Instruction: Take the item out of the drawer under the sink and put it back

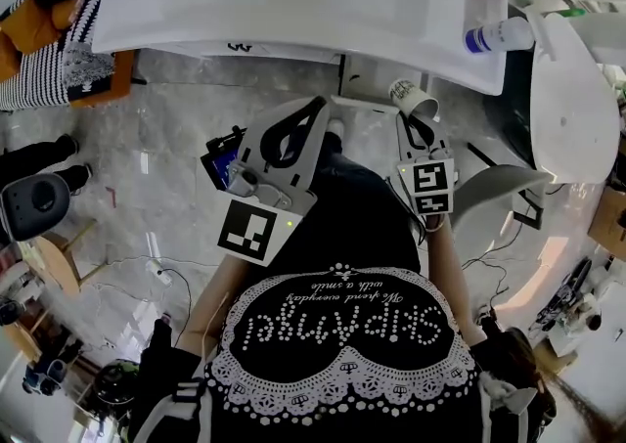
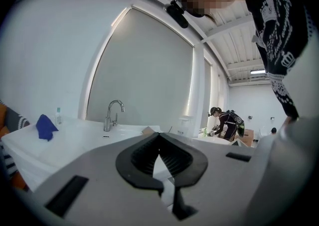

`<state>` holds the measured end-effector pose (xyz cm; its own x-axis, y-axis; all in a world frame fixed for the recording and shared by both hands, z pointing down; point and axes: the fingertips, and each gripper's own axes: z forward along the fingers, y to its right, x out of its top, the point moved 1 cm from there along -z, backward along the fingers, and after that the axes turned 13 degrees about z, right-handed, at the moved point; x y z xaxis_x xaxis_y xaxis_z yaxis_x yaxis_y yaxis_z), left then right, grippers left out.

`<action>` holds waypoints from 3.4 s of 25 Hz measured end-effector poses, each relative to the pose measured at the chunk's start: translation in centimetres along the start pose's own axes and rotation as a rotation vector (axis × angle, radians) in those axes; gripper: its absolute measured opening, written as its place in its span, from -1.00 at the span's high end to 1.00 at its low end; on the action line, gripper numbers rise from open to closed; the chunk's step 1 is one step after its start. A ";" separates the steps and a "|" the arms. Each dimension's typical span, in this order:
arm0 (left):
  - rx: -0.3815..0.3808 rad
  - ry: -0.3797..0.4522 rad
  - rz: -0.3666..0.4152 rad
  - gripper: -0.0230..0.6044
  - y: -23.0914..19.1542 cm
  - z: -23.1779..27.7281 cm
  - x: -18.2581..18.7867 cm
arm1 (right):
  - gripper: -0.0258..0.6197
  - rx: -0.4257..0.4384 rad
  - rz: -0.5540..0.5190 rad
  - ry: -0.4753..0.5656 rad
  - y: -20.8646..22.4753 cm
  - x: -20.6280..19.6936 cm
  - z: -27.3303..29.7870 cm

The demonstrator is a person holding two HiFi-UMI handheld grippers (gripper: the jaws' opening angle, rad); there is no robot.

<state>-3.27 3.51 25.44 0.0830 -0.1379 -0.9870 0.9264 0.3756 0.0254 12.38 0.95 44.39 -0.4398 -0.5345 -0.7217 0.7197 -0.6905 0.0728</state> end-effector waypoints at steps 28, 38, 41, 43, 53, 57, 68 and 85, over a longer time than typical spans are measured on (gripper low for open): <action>0.048 -0.050 -0.009 0.91 0.7 2.3 -0.7 | 0.84 0.069 -0.040 -0.206 3.1 -6.2 6.9; 0.069 -0.089 -0.033 0.92 -0.2 2.8 -1.5 | 0.84 0.105 -0.090 -0.285 3.7 -8.0 10.1; 0.078 -0.104 -0.039 0.91 -0.4 2.8 -1.9 | 0.84 0.117 -0.107 -0.314 3.9 -8.6 11.3; 0.086 -0.110 -0.043 0.91 -0.5 2.8 -2.1 | 0.84 0.128 -0.120 -0.333 4.0 -9.0 12.1; 0.098 -0.152 -0.061 0.91 -0.6 2.3 -2.8 | 0.84 0.170 -0.185 -0.427 4.4 -11.0 15.0; 0.095 -0.160 -0.067 0.92 -0.5 2.2 -3.0 | 0.84 0.177 -0.199 -0.448 4.3 -11.6 15.7; 0.095 -0.192 -0.090 0.91 -0.3 1.8 -3.8 | 0.84 0.188 -0.244 -0.493 4.2 -12.3 17.5; 0.110 -0.214 -0.116 0.91 -0.4 1.5 -4.2 | 0.84 0.194 -0.299 -0.560 4.8 -13.2 19.1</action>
<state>-3.42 2.59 29.84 0.0385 -0.3695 -0.9284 0.9675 0.2460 -0.0577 11.36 -4.64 67.42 -0.8561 -0.4425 -0.2672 0.4363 -0.8957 0.0855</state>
